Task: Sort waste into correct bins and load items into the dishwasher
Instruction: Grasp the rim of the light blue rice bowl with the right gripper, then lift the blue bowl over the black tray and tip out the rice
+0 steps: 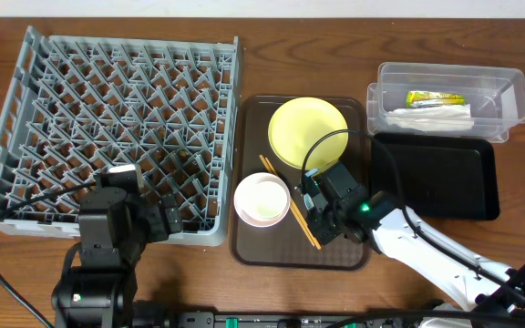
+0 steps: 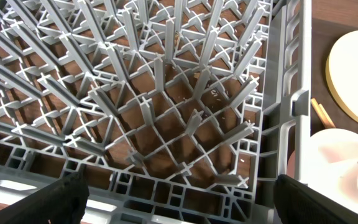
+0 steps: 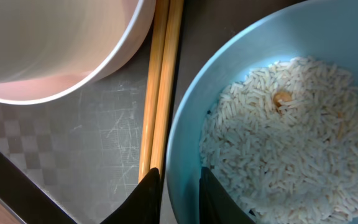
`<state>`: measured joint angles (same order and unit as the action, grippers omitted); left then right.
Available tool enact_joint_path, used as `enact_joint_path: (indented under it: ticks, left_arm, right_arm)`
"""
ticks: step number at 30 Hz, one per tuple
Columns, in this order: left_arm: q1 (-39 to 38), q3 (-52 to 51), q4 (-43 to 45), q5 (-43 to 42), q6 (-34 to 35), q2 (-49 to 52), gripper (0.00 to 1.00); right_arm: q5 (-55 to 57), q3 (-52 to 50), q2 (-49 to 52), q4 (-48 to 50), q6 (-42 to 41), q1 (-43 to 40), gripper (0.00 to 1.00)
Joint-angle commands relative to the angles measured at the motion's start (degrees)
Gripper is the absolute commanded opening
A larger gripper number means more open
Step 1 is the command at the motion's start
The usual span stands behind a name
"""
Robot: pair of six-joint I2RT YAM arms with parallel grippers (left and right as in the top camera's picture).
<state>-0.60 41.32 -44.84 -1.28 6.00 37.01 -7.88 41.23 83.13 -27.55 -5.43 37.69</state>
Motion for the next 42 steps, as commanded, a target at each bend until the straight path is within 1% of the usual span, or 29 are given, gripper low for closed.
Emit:
enact_joint_path:
  ticks: [1,3,7,10,16,21,26,29,33,42]
  left_arm:
    - [-0.2,1.2,-0.1,0.5,0.3,-0.1,0.97]
    - [-0.2,1.2,-0.1,0.5,0.3,-0.1,0.98]
    - [-0.2,1.2,-0.1,0.5,0.3,-0.1,0.97]
    - [-0.2,1.2,-0.1,0.5,0.3,-0.1,0.97]
    - [-0.2,1.2,-0.1,0.5,0.3,-0.1,0.98]
    - [-0.2,1.2,-0.1,0.5,0.3,-0.1,0.97]
    - [-0.2,1.2,-0.1,0.5,0.3,-0.1,0.97]
    - [-0.2,1.2,-0.1,0.5,0.3,-0.1,0.97]
    - [-0.2,1.2,-0.1,0.5,0.3,-0.1,0.97]
    - [-0.2,1.2,-0.1,0.5,0.3,-0.1,0.97]
  right_arm:
    - [1.0,-1.0,0.5,-0.2,-0.1,0.6,0.18]
    - [1.2,-1.2,0.5,-0.2,-0.3,0.6,0.13]
    - [1.3,-1.9,0.5,-0.5,-0.3,0.6,0.11]
    - [1.3,-2.0,0.5,-0.3,-0.3,0.6,0.01]
    - [1.3,-1.0,0.4,1.0,-0.3,0.6,0.01]
    - [6.1,4.0,-1.6,1.0,-5.3,0.3,0.01]
    - [7.6,9.7,-4.9,0.3,-7.1,-1.7,0.01]
    - [7.6,12.0,-6.7,-0.4,-8.8,-4.2,0.01]
    - [6.4,12.7,-8.8,-0.6,-13.4,-9.6,0.01]
    - [-10.3,12.1,-9.2,-2.3,-14.5,-26.6,0.01]
